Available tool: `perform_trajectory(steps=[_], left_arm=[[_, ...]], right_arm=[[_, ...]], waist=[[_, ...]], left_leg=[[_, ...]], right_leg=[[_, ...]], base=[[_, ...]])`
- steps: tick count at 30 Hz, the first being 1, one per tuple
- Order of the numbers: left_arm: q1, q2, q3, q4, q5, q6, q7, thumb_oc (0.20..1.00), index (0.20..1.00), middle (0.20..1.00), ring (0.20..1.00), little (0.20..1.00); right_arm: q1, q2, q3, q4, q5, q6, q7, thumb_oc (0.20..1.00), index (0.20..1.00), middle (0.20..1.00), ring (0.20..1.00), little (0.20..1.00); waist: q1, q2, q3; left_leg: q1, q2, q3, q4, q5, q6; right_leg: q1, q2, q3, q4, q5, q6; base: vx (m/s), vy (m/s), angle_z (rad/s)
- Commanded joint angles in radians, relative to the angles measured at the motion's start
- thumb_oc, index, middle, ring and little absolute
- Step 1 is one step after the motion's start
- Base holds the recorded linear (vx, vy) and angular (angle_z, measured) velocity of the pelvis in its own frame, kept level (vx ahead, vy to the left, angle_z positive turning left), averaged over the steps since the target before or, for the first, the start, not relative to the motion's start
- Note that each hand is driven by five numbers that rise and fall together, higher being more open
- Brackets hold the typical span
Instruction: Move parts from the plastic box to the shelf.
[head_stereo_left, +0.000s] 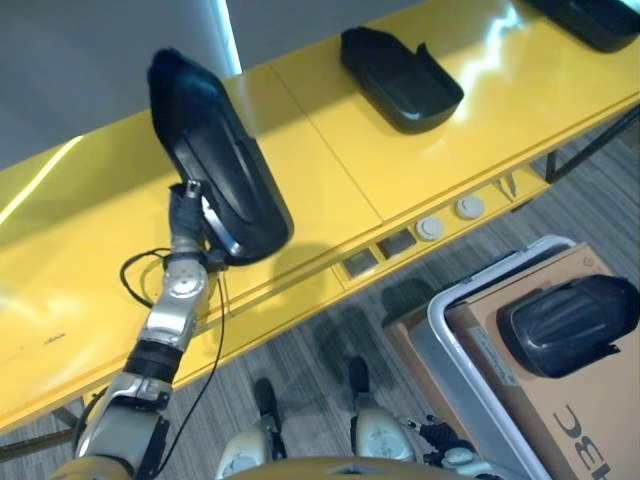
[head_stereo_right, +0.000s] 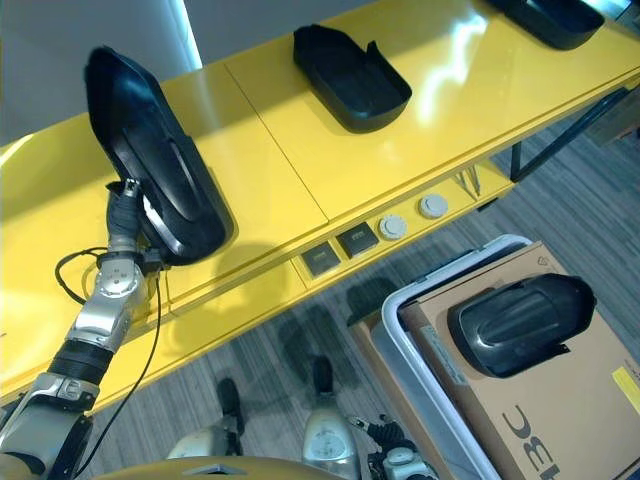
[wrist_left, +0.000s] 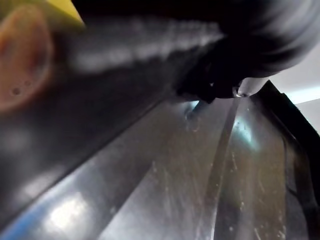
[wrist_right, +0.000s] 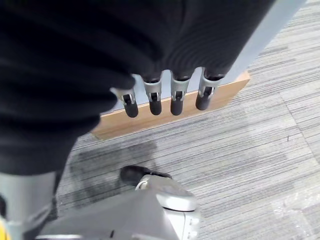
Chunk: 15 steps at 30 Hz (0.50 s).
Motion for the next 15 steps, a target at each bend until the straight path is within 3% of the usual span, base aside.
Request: perform_trajectory(steps=[1, 7, 12, 13, 14, 15], left_arm=[[-0.043, 0.055, 0.048, 0.068, 0.093, 0.023, 0.065, 0.2, 0.2, 0.2, 0.2, 0.2], [-0.009, 0.087, 0.084, 0.11, 0.153, 0.053, 0.106, 0.2, 0.2, 0.2, 0.2, 0.2], [0.011, 0.111, 0.081, 0.112, 0.171, 0.075, 0.079, 0.2, 0.2, 0.2, 0.2, 0.2], [0.007, 0.105, 0.081, 0.114, 0.17, 0.079, 0.086, 0.445, 0.445, 0.445, 0.445, 0.445], [0.005, 0.103, 0.079, 0.113, 0.17, 0.081, 0.086, 0.614, 0.614, 0.614, 0.614, 0.614], [0.006, 0.101, 0.078, 0.113, 0.172, 0.081, 0.083, 1.0, 1.0, 1.0, 1.0, 1.0]], right_arm=[[-0.023, 0.017, 0.046, 0.035, -0.017, 0.007, -0.007, 1.0, 1.0, 1.0, 1.0, 1.0], [-0.047, 0.014, 0.067, 0.006, -0.022, -0.001, -0.012, 1.0, 1.0, 1.0, 1.0, 1.0], [-0.056, 0.006, 0.086, -0.013, -0.044, 0.001, -0.005, 1.0, 1.0, 1.0, 1.0, 1.0], [-0.058, 0.005, 0.086, -0.01, -0.046, 0.002, -0.004, 1.0, 1.0, 1.0, 1.0, 1.0], [-0.06, 0.005, 0.085, -0.009, -0.045, 0.003, -0.004, 1.0, 1.0, 1.0, 1.0, 1.0], [-0.063, 0.004, 0.086, -0.01, -0.046, 0.003, -0.004, 1.0, 1.0, 1.0, 1.0, 1.0]], waist=[[0.007, -0.024, 0.033], [0.014, -0.015, 0.052], [0.016, -0.011, 0.06], [0.016, -0.011, 0.061], [0.016, -0.01, 0.061], [0.016, -0.01, 0.062]], left_leg=[[0.004, 0.024, 0.012, -0.007, -0.002, -0.029], [-0.012, 0.031, 0.022, -0.007, 0.006, -0.035], [-0.006, 0.035, 0.027, -0.007, 0.005, -0.036], [-0.004, 0.037, 0.027, -0.007, 0.006, -0.037], [-0.004, 0.038, 0.027, -0.007, 0.006, -0.037], [-0.002, 0.038, 0.027, -0.007, 0.007, -0.037]], right_leg=[[0.045, -0.013, 0.004, 0.014, -0.05, 0.026], [0.019, -0.007, 0.017, 0.01, -0.042, 0.025], [0.016, 0.0, 0.028, 0.01, -0.041, 0.024], [0.017, 0.0, 0.027, 0.011, -0.041, 0.023], [0.018, 0.0, 0.028, 0.011, -0.042, 0.023], [0.018, 0.001, 0.028, 0.011, -0.042, 0.022]], base=[[-0.02, -0.015, -0.08], [-0.01, -0.008, -0.12], [0.0, -0.012, -0.07], [0.0, -0.008, -0.05], [0.0, -0.012, -0.06], [0.0, -0.005, -0.06]])
